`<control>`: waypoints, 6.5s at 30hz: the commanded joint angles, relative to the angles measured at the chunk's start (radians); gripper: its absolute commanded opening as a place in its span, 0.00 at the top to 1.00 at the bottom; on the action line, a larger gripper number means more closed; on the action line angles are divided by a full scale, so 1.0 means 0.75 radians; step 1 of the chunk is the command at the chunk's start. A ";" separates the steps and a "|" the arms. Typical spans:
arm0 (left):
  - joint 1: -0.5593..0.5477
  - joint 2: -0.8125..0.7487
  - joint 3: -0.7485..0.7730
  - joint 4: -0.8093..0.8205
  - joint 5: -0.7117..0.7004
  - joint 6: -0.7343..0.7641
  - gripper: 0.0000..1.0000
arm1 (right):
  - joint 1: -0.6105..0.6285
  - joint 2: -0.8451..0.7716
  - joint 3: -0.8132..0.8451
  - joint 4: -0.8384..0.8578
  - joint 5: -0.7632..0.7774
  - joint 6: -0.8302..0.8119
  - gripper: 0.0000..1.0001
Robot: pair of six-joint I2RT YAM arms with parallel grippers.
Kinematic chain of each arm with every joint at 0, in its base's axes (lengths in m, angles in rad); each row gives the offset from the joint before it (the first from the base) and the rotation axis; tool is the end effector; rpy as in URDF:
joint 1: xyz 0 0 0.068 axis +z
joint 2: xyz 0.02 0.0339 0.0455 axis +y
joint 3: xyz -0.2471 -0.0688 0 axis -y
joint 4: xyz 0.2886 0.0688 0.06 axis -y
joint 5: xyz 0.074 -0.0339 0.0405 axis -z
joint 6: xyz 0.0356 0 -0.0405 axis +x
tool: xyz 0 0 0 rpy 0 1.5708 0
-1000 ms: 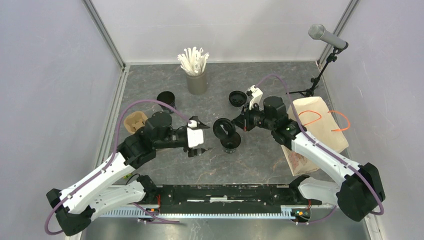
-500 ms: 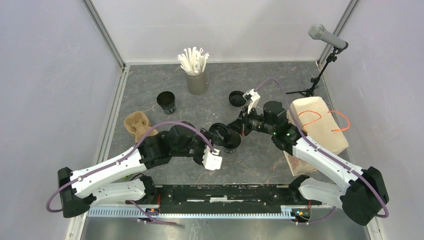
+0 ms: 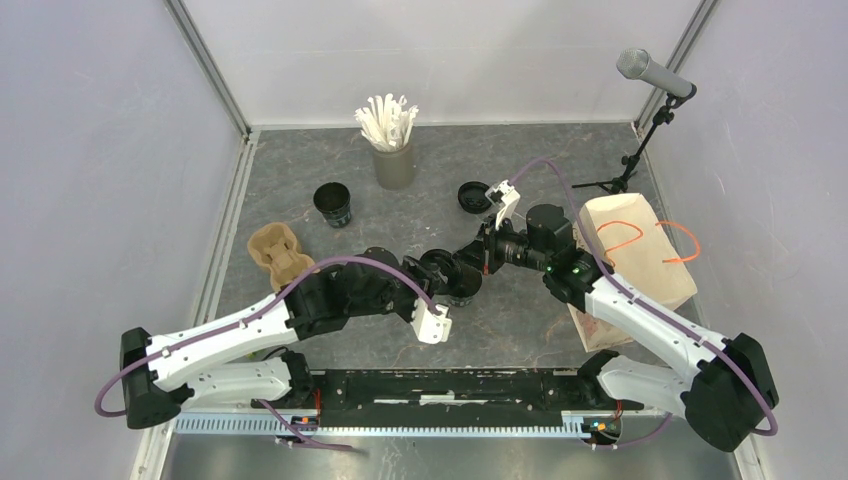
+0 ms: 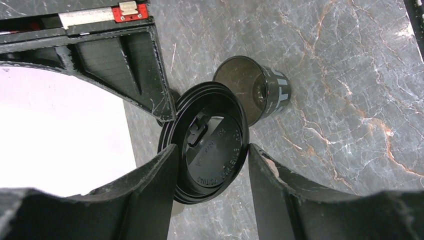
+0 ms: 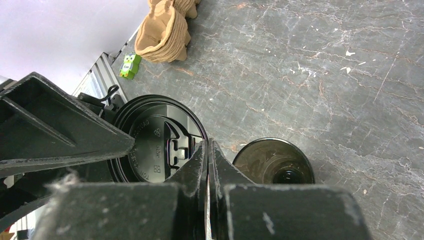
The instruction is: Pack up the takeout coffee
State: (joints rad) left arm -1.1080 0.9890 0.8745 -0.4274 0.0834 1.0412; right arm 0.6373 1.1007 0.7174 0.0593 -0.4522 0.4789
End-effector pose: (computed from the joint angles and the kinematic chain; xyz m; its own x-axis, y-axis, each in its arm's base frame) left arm 0.1186 -0.2443 0.2901 0.6807 0.5620 -0.4699 0.6653 -0.2058 0.7177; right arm 0.2308 0.1902 0.2478 -0.6271 0.0514 -0.7772 -0.6526 0.5101 0.5603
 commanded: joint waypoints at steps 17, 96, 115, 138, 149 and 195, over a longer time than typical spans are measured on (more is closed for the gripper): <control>-0.012 0.025 -0.022 0.093 -0.068 -0.020 0.68 | 0.007 -0.044 -0.005 0.074 -0.024 0.023 1.00; 0.292 0.107 -0.335 -0.111 -0.557 -2.264 0.58 | 0.671 -0.784 -0.233 0.170 0.863 -0.801 0.05; 0.387 0.342 -0.430 0.076 -0.463 -2.192 0.56 | 0.669 -0.792 -0.245 0.168 0.882 -0.815 0.05; 0.691 -0.027 -0.330 0.107 0.180 -2.218 0.97 | 0.670 -0.795 -0.392 0.357 0.805 -0.908 0.03; 0.729 -0.326 -0.230 0.542 0.761 -2.659 0.98 | 0.670 -0.875 -0.765 1.139 0.277 -1.280 0.02; 0.653 -0.378 -0.516 1.185 0.886 -3.207 0.98 | 0.821 -0.106 -0.488 1.681 0.309 -1.630 0.02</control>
State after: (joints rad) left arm -0.6094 0.7189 0.4995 0.4057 0.7570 -1.3262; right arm 1.2434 1.0119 0.3195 1.2892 -0.2562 -0.7216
